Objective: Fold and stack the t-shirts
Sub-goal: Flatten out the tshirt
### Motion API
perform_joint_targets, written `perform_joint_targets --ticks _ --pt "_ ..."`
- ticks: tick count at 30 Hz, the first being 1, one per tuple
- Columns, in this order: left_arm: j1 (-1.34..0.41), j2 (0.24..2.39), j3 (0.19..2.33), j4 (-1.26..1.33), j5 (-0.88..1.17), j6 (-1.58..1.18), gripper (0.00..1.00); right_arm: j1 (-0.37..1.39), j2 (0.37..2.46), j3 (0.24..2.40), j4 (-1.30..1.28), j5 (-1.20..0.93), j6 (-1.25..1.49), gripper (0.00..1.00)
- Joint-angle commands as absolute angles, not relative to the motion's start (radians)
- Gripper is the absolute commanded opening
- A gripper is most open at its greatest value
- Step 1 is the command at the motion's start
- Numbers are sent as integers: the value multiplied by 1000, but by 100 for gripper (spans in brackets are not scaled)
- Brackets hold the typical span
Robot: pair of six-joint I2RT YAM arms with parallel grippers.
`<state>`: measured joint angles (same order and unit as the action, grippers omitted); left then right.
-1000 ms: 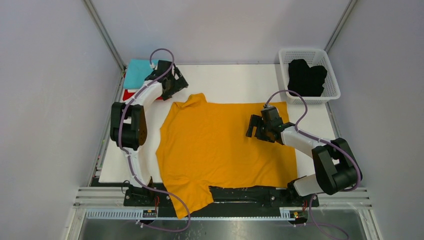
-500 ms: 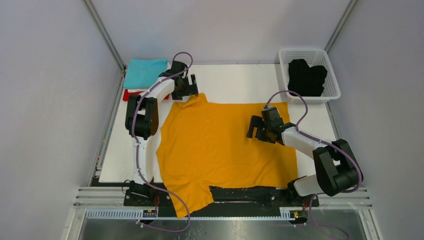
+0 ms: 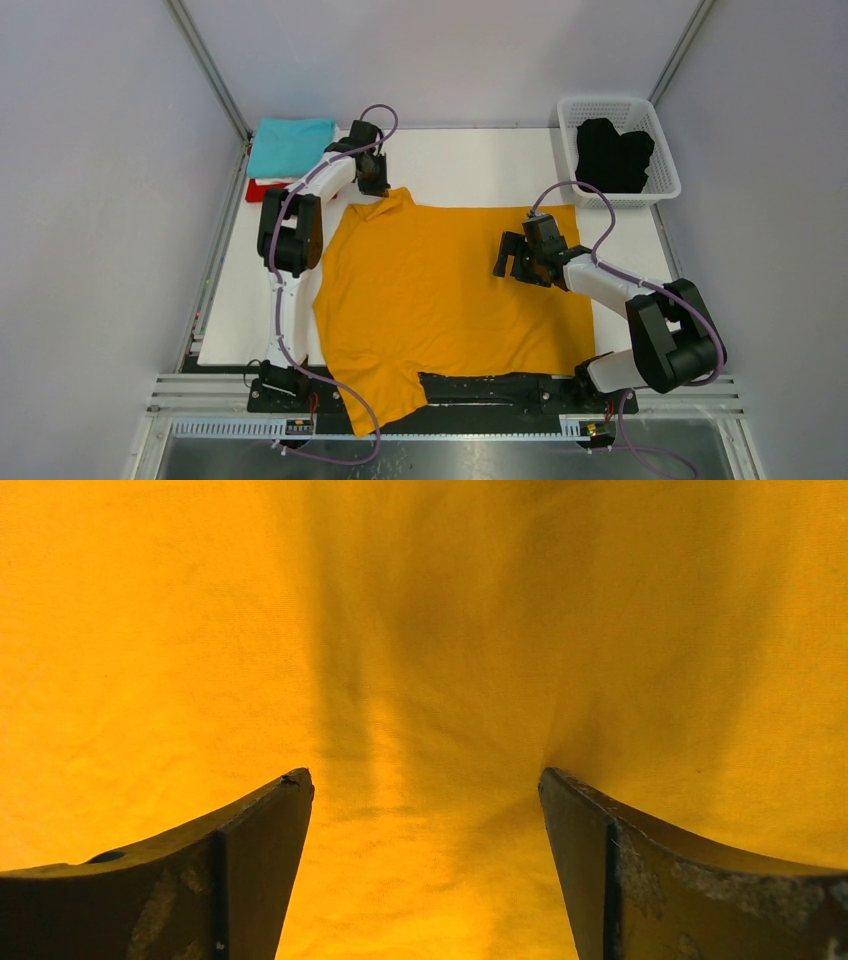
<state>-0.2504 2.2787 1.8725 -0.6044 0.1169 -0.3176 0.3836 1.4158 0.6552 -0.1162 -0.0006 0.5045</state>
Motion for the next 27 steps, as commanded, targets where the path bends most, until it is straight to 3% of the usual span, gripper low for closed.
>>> perform_joint_targets --ticks 1,7,15,21,23,24,27 --pt "-254 2177 1862 -548 165 -234 0 387 1401 647 -150 18 486 92" --pt "-274 2092 1763 -500 118 -211 0 387 1407 652 -151 25 483 91" --pt "-306 2150 1890 -469 -20 5 0 387 1400 653 -161 40 475 92" --pt "-314 2284 2023 -302 -348 128 2 387 1410 659 -162 34 471 91" --pt "-314 2334 2141 -338 -396 106 92 387 1410 660 -164 34 470 91" --pt "-315 2344 2179 -353 -400 89 99 387 1409 660 -165 34 469 91" --pt "-323 2293 2174 -353 -412 32 99 387 1400 663 -167 40 471 91"
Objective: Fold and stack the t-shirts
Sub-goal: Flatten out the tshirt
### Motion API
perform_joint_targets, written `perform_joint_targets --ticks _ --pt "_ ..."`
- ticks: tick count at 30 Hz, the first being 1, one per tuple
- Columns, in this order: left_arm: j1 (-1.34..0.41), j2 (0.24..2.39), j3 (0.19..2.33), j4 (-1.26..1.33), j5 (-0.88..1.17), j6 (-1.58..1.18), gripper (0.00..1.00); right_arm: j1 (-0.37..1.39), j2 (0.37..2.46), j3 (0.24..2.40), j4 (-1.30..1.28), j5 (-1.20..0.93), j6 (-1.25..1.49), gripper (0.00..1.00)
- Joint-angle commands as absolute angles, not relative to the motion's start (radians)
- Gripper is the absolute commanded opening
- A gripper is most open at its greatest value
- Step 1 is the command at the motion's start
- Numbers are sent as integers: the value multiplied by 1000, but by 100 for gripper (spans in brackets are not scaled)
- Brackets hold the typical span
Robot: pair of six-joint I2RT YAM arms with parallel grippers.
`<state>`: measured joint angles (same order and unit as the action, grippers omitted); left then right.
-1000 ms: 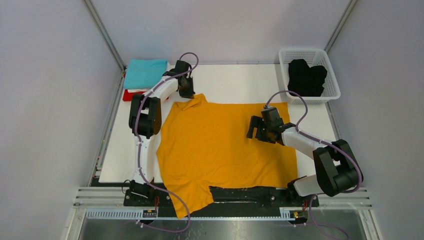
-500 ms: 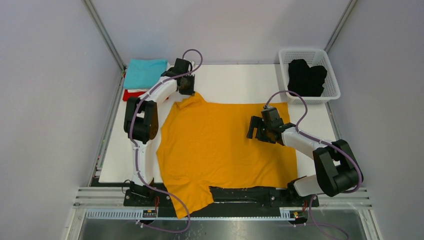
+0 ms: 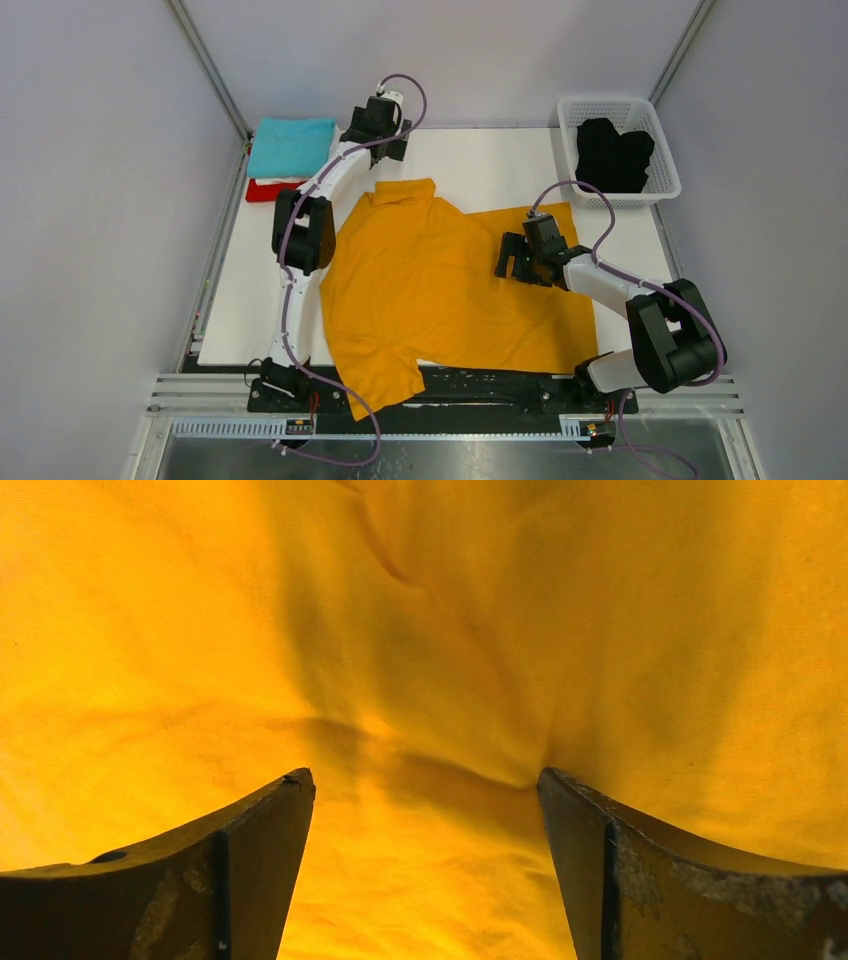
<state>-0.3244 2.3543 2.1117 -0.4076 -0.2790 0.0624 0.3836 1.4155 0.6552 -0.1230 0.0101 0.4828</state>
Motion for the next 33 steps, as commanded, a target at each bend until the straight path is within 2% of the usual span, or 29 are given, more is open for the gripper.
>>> perform_joint_targets --ticks 1,5,8,11,14,18,23,28,33 --pt "-324 2255 2139 -343 -403 10 99 387 1395 664 -168 41 471 91" --pt "-325 2073 1974 -388 -306 -171 99 387 1366 671 -180 47 482 92" --pt "-325 1949 1802 -441 -152 -317 99 387 1334 676 -197 47 501 93" --pt "-327 1831 1570 -376 48 -396 99 387 1297 669 -203 36 509 94" --pt "-336 1742 1353 -304 118 -462 99 386 1284 663 -200 45 524 96" --pt "-361 1708 1204 -239 187 -509 99 387 1318 665 -178 5 550 97" --pt "-362 1822 1222 -271 130 -526 99 386 1429 737 -182 21 555 97" --pt "-309 1992 1330 -339 88 -573 99 384 1557 843 -212 35 549 98" --pt "-215 2105 1446 -391 147 -622 99 364 1690 966 -252 15 540 98"
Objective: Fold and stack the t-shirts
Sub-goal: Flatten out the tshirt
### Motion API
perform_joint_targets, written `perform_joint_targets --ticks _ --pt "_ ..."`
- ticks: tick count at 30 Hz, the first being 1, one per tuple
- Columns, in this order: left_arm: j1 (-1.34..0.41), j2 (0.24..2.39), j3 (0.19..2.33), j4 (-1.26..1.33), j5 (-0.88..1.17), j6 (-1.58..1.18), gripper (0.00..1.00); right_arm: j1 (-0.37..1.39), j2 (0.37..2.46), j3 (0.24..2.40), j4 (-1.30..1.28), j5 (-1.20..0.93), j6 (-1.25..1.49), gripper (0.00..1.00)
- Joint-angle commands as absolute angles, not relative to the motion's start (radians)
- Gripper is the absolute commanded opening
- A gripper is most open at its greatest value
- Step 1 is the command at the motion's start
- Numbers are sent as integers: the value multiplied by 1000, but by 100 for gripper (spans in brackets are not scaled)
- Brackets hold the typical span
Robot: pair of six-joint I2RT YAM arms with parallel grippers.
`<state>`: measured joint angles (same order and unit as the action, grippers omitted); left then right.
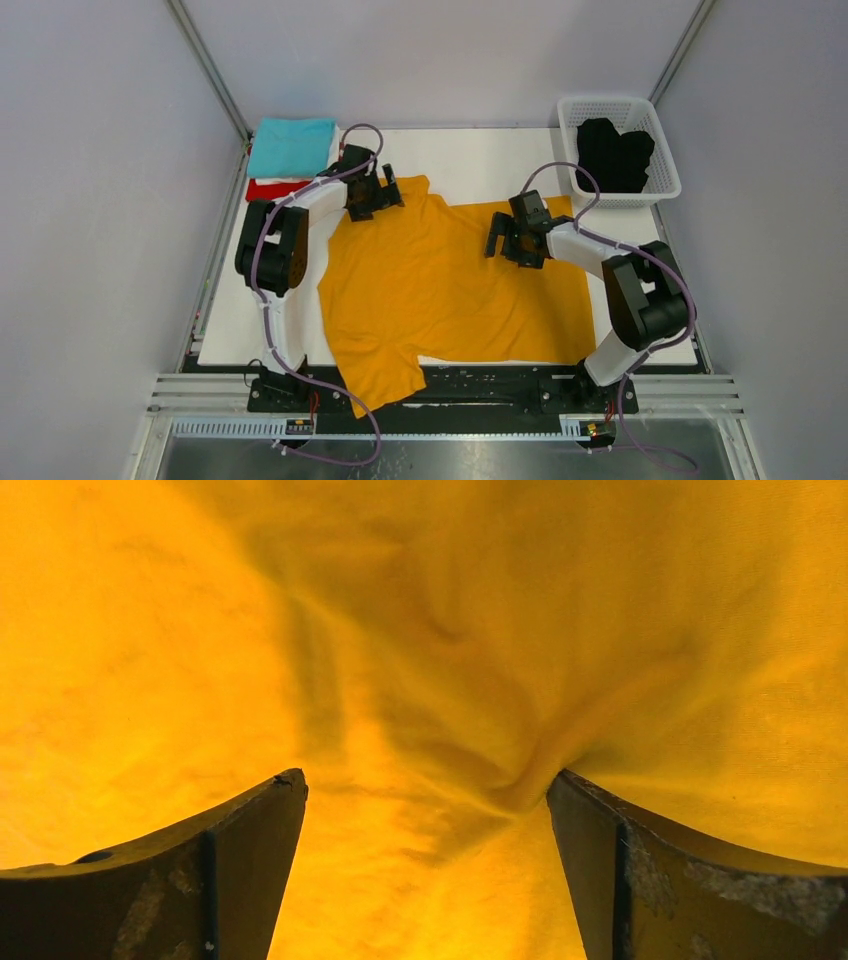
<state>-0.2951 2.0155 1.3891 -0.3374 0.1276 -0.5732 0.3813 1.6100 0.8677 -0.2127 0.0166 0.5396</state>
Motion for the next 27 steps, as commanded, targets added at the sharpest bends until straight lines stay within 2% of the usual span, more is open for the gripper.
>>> perform_joint_targets --ticks 1,5,11,17,22,27 --pt "-200 2116 1472 -392 150 -629 99 357 1714 995 -260 13 539 99" --pt "-157 2202 1640 -469 135 -623 99 320 1797 1116 -286 -22 536 99" --pt "-133 2419 2002 -641 109 -589 99 264 1918 1283 -326 -61 530 98" --pt "-124 2462 2126 -675 125 -574 99 234 1936 1363 -343 -56 501 98" --pt "-157 2289 2068 -666 141 -511 99 234 1791 1341 -358 -51 481 99" --pt "-229 1880 1644 -455 147 -442 99 235 1511 1095 -312 -10 516 100"
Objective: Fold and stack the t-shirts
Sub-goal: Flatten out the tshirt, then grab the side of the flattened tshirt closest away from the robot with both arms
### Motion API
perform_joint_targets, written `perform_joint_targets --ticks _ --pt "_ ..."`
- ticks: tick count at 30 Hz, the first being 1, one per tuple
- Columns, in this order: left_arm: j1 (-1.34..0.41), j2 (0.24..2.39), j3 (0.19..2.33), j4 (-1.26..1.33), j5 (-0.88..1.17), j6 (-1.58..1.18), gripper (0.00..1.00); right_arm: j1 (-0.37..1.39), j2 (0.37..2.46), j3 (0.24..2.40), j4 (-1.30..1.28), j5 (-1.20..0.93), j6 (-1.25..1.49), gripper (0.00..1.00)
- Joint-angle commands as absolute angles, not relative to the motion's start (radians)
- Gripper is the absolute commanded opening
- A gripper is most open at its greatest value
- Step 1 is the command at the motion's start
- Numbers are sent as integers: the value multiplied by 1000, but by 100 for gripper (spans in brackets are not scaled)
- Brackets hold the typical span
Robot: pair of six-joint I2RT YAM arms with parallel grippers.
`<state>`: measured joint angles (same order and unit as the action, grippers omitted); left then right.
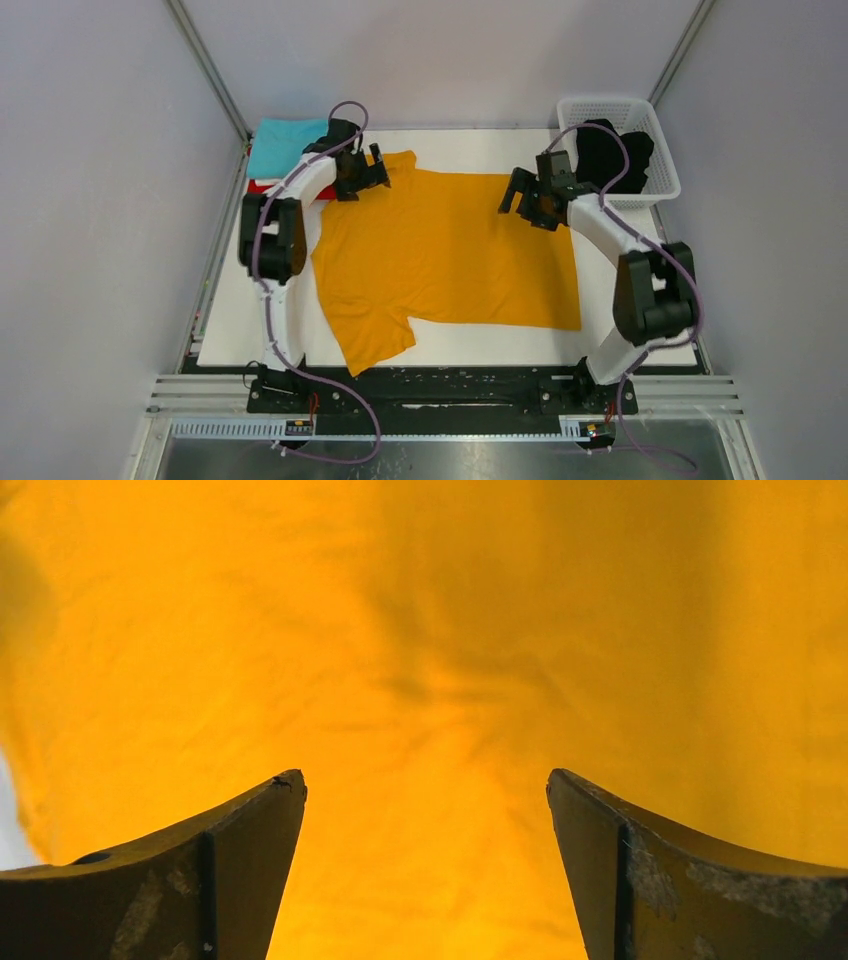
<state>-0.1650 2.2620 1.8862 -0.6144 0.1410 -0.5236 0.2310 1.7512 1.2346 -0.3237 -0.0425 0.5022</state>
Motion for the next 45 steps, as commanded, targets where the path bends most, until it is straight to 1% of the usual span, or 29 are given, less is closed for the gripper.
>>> perform_joint_targets --ticks 1,5,8,11,14,18,21,23,26,30,33,34,38,41,45 --pt "-240 1800 1550 -410 166 -415 99 235 1445 1034 -293 8 532 99" --pt "-254 1499 1217 -282 251 -421 99 233 1191 793 -233 90 606 99" --pt "-290 1312 1037 -257 205 -468 99 230 1043 665 -222 120 644 99" --pt "-381 1164 920 -355 64 -557 99 229 916 580 -223 110 653 99" --pt "-499 1043 813 -482 -46 -670 97 229 831 532 -245 111 652 99" --pt "-674 895 672 -736 -219 -854 95 229 760 518 -293 149 638 99" --pt "-805 788 580 -909 -258 -1052 92 229 739 517 -305 170 636 99" --pt "-909 733 522 -971 -251 -1186 90 229 739 518 -305 168 637 99" --pt "-1050 758 483 -1001 -233 -1332 85 229 752 518 -305 167 635 99" --pt "-1186 882 510 -1037 -262 -1426 82 229 764 520 -309 179 633 99" --pt "-1197 964 512 -1008 -272 -1416 80 229 764 518 -311 197 636 100" --pt "-1197 984 510 -999 -275 -1419 78 229 763 516 -313 203 638 99" --pt "-1197 1015 483 -885 -284 -1406 61 229 756 515 -332 236 652 100" --pt "-1197 1015 498 -856 -323 -1397 52 229 752 515 -348 240 666 100" --pt "-1196 1037 507 -813 -336 -1374 52 229 746 509 -371 228 679 100"
